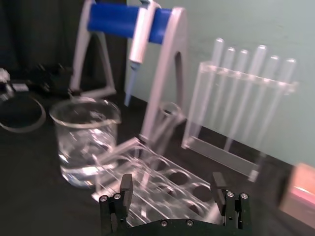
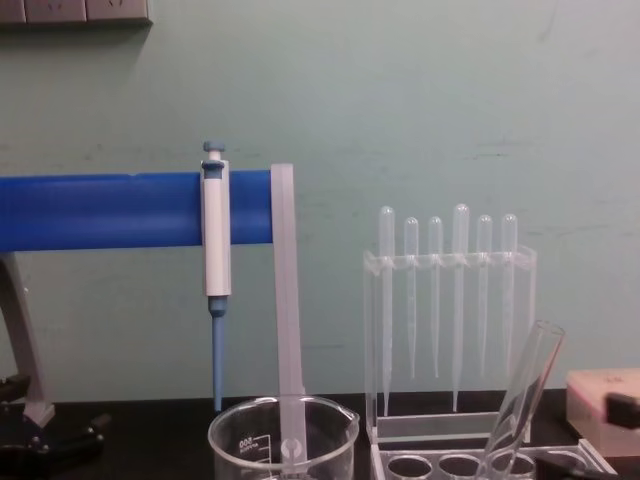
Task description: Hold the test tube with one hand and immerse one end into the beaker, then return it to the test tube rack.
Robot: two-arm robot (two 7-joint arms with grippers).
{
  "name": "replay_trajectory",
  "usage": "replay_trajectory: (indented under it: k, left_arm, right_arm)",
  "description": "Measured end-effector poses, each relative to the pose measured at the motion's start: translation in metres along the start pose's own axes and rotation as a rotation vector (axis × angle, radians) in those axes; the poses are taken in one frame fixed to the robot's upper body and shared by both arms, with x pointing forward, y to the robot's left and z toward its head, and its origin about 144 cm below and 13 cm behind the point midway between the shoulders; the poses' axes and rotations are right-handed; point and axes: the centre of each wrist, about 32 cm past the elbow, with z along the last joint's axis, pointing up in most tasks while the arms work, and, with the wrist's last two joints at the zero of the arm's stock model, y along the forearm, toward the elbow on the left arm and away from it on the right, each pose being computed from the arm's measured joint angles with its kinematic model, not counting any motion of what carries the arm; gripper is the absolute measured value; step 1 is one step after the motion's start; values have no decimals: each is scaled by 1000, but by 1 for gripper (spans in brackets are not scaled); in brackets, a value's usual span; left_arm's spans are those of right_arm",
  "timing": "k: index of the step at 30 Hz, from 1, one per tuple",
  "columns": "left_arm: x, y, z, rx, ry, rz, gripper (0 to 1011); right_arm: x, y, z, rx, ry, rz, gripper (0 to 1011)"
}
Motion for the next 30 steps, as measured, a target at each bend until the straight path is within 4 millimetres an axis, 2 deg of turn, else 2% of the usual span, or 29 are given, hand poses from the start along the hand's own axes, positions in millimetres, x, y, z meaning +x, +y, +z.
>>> replay_trajectory:
  k: [11,22,30]
  left_arm:
    - [0,0,0,0,0,0,1000]
    - [0,0,0,0,0,0,1000]
    - [0,0,0,0,0,0,1000]
  right_arm:
    - [-15,33,-4,106,260,-27,1003]
    - [-17,50,-3,122,408,-28,1003]
    - [-18,53,-2,122,416,-32,854]
